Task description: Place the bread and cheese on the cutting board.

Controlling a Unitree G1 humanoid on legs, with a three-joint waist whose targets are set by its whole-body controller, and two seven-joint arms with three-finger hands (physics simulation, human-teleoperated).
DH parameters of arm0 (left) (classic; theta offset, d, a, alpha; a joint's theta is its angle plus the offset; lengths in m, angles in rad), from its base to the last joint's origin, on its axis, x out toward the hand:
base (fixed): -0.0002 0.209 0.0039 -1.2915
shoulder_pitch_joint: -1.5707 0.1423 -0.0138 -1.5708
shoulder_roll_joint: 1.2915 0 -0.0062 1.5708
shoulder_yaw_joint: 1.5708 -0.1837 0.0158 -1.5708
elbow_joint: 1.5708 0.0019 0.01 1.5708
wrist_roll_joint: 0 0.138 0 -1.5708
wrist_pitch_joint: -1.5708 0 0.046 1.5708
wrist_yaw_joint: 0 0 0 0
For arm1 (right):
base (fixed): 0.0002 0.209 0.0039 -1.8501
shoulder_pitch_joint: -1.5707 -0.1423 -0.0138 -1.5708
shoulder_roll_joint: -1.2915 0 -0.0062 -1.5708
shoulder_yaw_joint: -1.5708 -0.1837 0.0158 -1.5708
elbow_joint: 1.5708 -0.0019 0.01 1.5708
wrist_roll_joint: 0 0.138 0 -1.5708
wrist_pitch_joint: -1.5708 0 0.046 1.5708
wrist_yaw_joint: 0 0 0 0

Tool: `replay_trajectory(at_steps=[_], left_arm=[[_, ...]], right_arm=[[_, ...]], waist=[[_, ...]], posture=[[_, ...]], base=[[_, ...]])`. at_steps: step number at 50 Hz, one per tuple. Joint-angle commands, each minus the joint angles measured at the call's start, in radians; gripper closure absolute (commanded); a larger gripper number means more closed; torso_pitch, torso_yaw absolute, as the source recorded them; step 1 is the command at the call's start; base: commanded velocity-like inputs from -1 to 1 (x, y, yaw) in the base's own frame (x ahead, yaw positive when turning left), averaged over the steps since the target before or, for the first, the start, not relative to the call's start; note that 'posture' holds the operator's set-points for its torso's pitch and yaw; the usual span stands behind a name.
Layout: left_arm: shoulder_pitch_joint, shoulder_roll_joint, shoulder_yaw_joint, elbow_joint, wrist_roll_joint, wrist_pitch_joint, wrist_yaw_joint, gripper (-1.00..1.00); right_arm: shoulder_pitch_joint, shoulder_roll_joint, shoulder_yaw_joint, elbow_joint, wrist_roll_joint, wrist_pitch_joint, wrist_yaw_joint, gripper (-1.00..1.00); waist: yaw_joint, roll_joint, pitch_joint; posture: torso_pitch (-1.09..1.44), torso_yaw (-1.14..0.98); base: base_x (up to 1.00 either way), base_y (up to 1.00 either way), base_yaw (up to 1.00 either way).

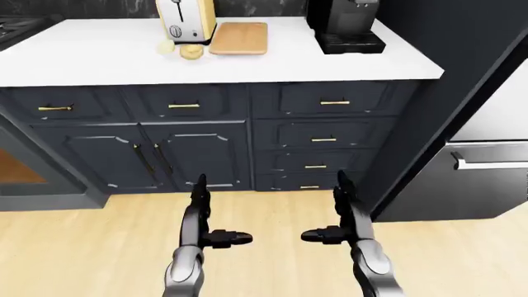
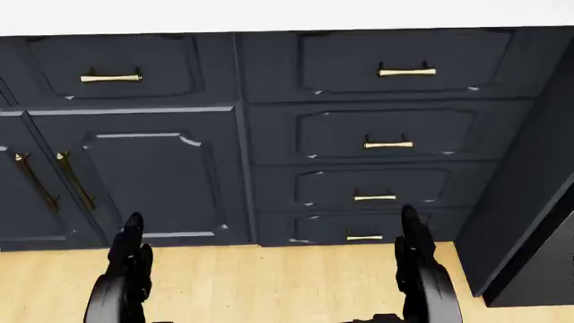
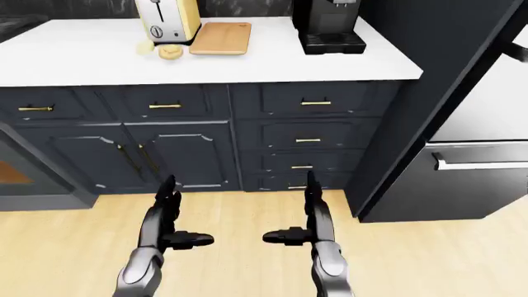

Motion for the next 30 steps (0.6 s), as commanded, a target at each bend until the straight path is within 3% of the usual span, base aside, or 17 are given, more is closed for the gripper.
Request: replay_trajectory(at_steps=[1,2,3,5,7,8,13,14,20,26,30], left_arm=[[-0.025,0.013,-0.011,-0.132,0.01,-0.05,-0.02,-1.0],[-0.03,0.012,-0.006,-0.141,0.012,-0.041,-0.02,-1.0],[-0.035,0.012,-0.004,-0.144,0.019,-0.04,-0.017,-1.0],[-0.038,0.01,-0.001,-0.166,0.022,-0.034,-0.015,-1.0],[-0.048,0.0,0.018,-0.204,-0.028,0.034,-0.016,-1.0],[-0.049,0.002,0.018,-0.213,-0.033,0.044,-0.017,-1.0],[-0.07,0.018,0.034,-0.259,-0.047,0.102,-0.001,-1.0],[-0.08,0.02,0.04,-0.285,-0.062,0.121,-0.006,-1.0],[-0.164,0.056,0.084,-0.367,-0.083,0.186,0.003,-1.0],[-0.237,0.11,0.131,-0.361,-0.051,0.158,0.011,-1.0],[-0.3,0.143,0.169,-0.39,-0.079,0.231,0.028,-1.0]], right_arm=[[-0.031,-0.006,0.002,-0.119,0.006,-0.033,0.006,-1.0],[-0.033,-0.007,-0.001,-0.147,0.016,-0.003,0.013,-1.0],[-0.036,-0.005,-0.003,-0.08,0.014,-0.069,0.018,-1.0],[-0.038,-0.011,-0.004,-0.157,0.02,0.009,0.023,-1.0],[-0.041,-0.011,-0.006,-0.105,0.022,-0.045,0.038,-1.0],[-0.044,-0.011,-0.008,-0.105,0.023,-0.044,0.038,-1.0],[-0.058,-0.025,-0.024,-0.253,0.038,0.105,0.05,-1.0],[-0.06,-0.024,-0.025,-0.208,0.034,0.053,0.057,-1.0],[-0.115,-0.053,-0.074,-0.239,0.06,0.113,0.065,-1.0],[-0.19,-0.099,-0.125,-0.275,0.081,0.175,0.058,-1.0],[-0.227,-0.123,-0.143,-0.292,0.084,0.203,0.062,-1.0]], waist=[[-0.002,-0.008,-0.001],[0.002,-0.007,-0.037],[0.007,-0.001,-0.063],[0.005,-0.008,-0.018],[0.007,-0.008,-0.068],[0.007,-0.008,-0.074],[0.01,-0.006,-0.083],[0.01,-0.004,-0.082],[0.007,-0.005,-0.09],[0.008,-0.003,-0.093],[0.007,-0.001,-0.091]], posture=[[0.0,0.0],[0.0,0.0],[0.0,0.0],[0.0,0.0],[0.0,0.0],[0.0,0.0],[0.0,0.0],[0.0,0.0],[0.0,0.0],[0.0,0.0],[0.0,0.0]], base=[[0.0,0.0,0.0],[0.0,0.0,0.0],[0.0,0.0,0.0],[0.0,0.0,0.0],[0.0,0.0,0.0],[0.0,0.0,0.0],[0.0,0.0,0.0],[0.0,0.0,0.0],[0.0,0.0,0.0],[0.0,0.0,0.0],[0.0,0.0,0.0]])
